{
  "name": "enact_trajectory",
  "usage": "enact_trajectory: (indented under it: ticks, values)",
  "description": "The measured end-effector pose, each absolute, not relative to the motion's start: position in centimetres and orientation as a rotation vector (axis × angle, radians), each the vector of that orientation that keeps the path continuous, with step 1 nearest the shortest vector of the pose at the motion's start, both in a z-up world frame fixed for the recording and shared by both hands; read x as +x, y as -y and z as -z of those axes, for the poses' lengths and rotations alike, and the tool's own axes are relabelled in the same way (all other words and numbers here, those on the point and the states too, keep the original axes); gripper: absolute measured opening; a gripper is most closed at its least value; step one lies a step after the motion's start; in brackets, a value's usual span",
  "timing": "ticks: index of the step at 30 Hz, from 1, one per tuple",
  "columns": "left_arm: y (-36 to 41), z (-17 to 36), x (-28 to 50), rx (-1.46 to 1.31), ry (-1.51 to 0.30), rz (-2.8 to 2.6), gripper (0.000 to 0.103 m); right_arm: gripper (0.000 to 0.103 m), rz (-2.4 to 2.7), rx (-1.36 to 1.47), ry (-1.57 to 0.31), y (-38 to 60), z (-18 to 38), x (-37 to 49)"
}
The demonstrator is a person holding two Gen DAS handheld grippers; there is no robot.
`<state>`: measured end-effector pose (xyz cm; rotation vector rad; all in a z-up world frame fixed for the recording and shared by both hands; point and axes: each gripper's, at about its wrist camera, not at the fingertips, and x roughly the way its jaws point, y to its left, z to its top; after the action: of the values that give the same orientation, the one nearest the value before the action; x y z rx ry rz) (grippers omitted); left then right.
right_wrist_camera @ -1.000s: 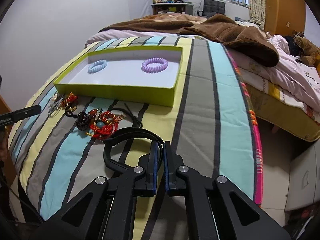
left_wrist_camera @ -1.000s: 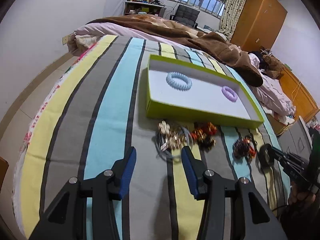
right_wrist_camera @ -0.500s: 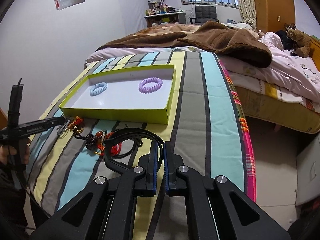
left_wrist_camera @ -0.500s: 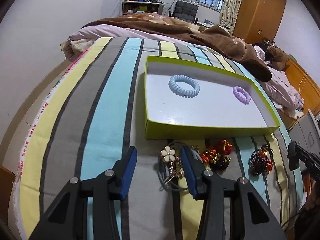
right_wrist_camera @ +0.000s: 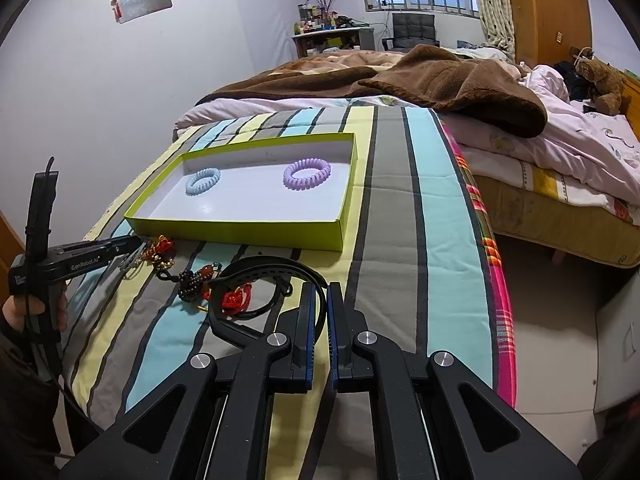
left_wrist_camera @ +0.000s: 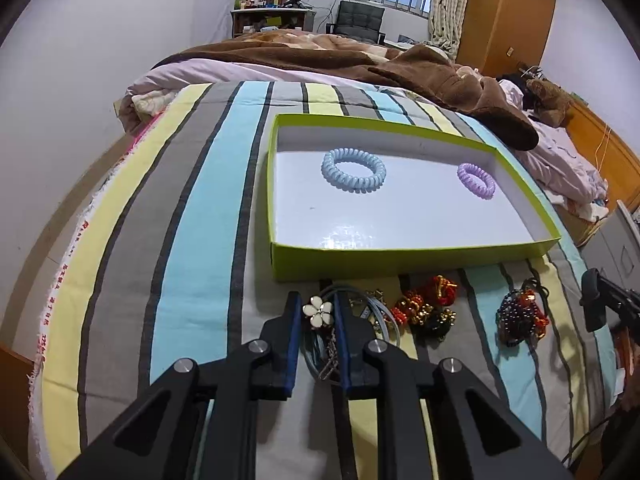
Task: Organize jewelry
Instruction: 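Lower the flower clip and black band into the box and release both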
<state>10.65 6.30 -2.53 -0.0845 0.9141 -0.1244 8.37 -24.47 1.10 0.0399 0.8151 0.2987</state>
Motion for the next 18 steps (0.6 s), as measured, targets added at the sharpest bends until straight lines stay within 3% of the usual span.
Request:
enact_trajectory:
  ticks: [18]
  values:
    - [-7.0, -2.0, 9.7, -0.157, -0.82, 0.183, 0.017, 0.005, -0.314, 0.045, -0.76, 23.8, -3.6, 9.2]
